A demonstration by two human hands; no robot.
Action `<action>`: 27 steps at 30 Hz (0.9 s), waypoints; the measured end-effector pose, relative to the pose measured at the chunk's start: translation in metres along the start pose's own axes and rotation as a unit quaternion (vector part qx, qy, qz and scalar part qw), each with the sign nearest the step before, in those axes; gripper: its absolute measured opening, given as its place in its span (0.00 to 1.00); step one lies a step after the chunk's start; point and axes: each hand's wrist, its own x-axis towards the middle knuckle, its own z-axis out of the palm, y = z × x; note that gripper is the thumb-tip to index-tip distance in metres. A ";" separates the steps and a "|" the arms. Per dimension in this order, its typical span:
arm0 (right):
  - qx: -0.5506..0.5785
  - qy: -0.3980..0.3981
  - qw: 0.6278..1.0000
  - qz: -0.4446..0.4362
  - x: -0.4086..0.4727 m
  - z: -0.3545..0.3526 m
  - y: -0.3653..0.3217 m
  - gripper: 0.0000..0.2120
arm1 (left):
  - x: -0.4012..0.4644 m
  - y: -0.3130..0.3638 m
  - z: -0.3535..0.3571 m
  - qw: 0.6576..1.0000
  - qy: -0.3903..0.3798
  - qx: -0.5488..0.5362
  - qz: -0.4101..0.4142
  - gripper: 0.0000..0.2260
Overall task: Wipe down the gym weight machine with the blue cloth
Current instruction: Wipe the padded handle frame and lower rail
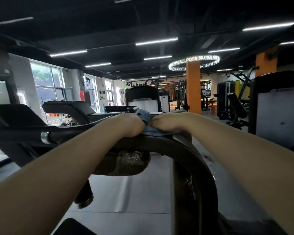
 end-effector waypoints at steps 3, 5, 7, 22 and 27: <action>-0.026 -0.012 0.999 0.024 -0.006 -0.004 0.024 0.25 | 0.010 0.009 -0.004 0.995 -0.067 0.063 0.041 0.16; -0.045 -0.006 0.998 0.030 -0.009 -0.001 0.044 0.25 | 0.021 0.020 -0.004 0.988 -0.093 0.104 0.067 0.15; -0.035 0.006 0.999 0.036 -0.012 0.003 0.062 0.23 | 0.030 0.035 0.000 0.986 -0.094 0.114 0.077 0.15; 0.099 0.124 0.986 0.060 -0.046 0.036 0.117 0.14 | 0.051 0.084 0.016 0.954 -0.104 0.172 0.221 0.12; 0.073 0.105 0.988 0.086 -0.043 0.042 0.127 0.17 | 0.041 0.100 0.021 0.945 -0.097 0.165 0.265 0.18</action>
